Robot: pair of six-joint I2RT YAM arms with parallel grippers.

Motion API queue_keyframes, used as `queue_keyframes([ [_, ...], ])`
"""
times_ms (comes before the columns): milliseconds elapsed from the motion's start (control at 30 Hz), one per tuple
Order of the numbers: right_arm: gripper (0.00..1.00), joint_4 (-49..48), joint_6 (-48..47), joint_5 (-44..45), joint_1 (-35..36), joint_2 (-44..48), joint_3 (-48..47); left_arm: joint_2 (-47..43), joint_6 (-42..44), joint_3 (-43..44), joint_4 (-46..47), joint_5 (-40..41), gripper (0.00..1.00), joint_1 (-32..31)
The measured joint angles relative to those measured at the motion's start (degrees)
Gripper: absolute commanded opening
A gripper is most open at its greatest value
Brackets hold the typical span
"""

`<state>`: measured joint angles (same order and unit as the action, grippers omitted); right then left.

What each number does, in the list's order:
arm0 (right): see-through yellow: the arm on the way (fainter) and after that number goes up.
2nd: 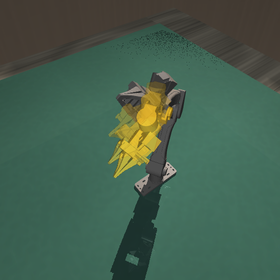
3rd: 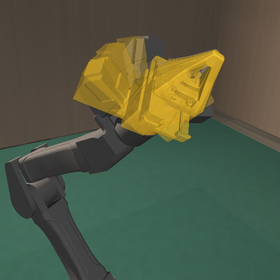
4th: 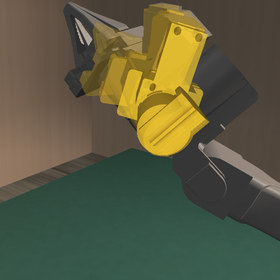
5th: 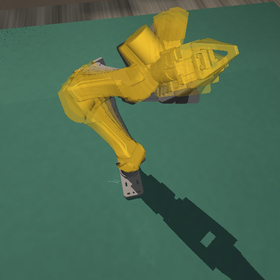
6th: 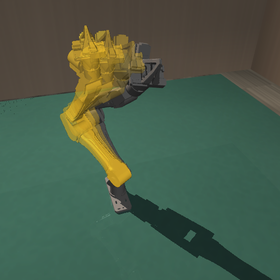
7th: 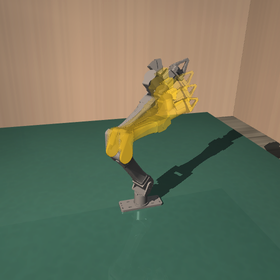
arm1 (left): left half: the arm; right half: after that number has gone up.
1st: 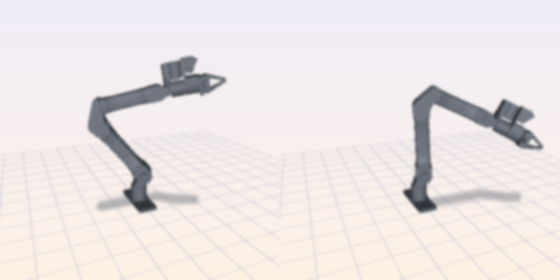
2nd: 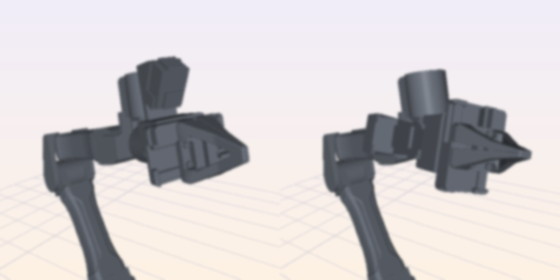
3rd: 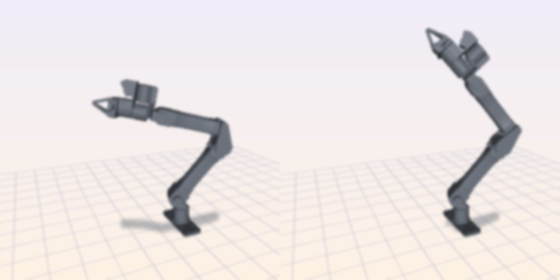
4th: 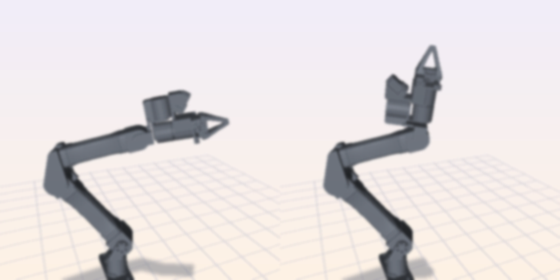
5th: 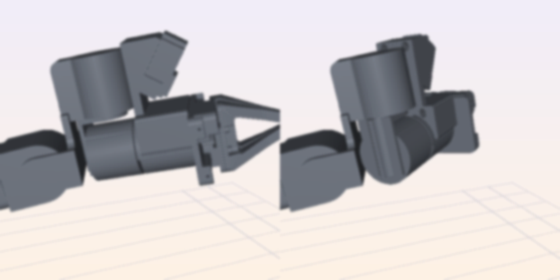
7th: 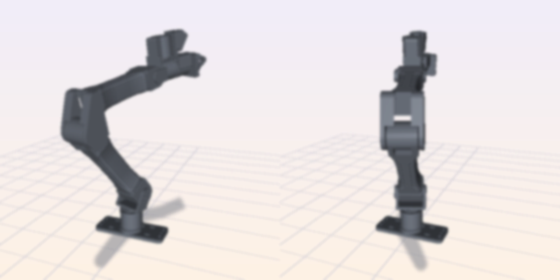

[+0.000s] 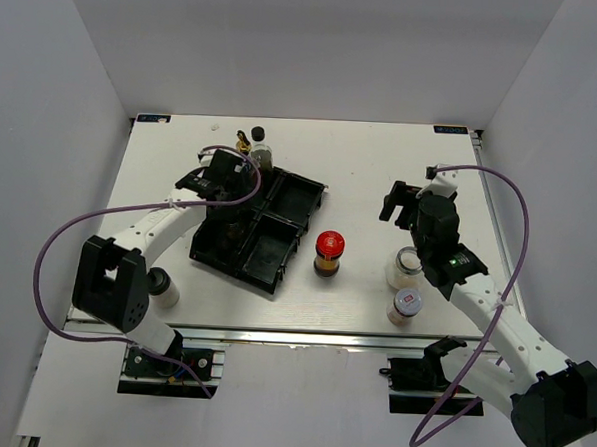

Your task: Organize the condiment bottles

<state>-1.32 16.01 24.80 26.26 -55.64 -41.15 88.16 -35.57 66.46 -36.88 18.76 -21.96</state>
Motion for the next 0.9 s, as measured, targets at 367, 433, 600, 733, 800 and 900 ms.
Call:
queue_keyframes([
  [367, 0.89, 0.4, 0.0, 1.2, 0.0, 0.7, 1.0, 1.5, -1.2, -0.5, 0.3, 0.6, 0.98, 0.0],
  [433, 0.89, 0.4, 0.0, 1.2, 0.0, 1.2, 1.4, 0.5, -1.5, -0.5, -0.5, 1.3, 0.98, 0.0],
  [600, 0.89, 0.4, 0.0, 1.2, 0.0, 1.6, 1.7, -4.8, -2.6, -0.4, -3.9, 3.5, 0.98, 0.0],
  [733, 0.89, 0.3, 0.0, 1.2, 0.0, 1.6, 1.8, -10.4, -4.5, -0.2, -8.6, 5.7, 0.98, 0.0],
  [800, 0.89, 0.0, 0.0, 1.3, 0.0, 1.6, 2.3, -13.3, -6.4, 0.5, -12.7, 6.9, 0.98, 0.0],
  [900, 0.89, 0.2, 0.0, 1.7, 0.0, 1.6, 2.8, -15.9, -10.1, 1.7, -19.2, 9.4, 0.98, 0.0],
])
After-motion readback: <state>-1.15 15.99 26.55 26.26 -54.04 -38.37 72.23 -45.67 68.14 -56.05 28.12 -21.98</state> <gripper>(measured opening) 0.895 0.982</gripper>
